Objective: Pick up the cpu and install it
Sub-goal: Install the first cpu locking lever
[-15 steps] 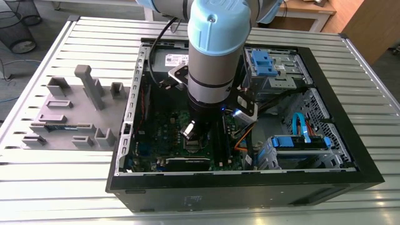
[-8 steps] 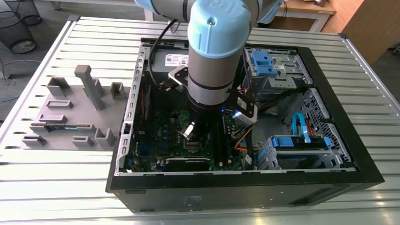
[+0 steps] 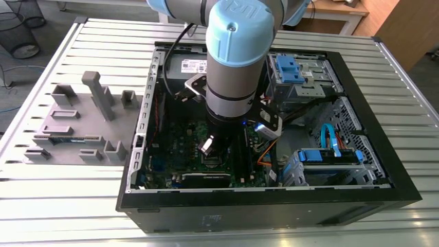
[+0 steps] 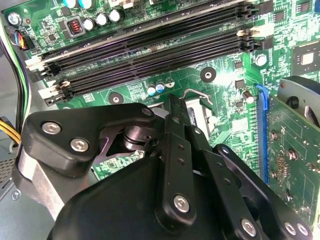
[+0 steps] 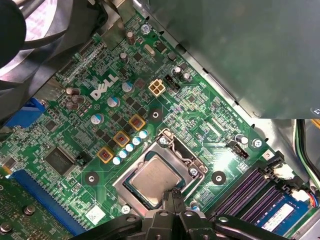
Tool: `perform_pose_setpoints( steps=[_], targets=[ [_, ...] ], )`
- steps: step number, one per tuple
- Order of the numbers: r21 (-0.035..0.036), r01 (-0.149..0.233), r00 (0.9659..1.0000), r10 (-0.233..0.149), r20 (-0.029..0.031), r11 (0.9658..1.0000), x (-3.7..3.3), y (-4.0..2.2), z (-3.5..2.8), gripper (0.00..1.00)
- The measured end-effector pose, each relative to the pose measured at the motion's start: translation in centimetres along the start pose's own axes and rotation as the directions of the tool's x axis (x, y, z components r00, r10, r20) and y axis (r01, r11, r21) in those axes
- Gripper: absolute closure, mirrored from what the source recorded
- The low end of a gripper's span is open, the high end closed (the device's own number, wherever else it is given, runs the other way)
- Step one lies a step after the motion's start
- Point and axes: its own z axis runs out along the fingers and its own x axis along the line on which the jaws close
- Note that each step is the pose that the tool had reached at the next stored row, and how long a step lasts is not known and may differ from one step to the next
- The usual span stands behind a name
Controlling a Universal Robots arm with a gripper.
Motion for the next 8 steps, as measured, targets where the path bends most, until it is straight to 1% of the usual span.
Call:
perform_pose_setpoints(
  steps=[8],
  targets=[
    [0.0,0.0,1.0,0.0,0.0,1.0,0.0,0.0,0.0,0.89]
  ],
)
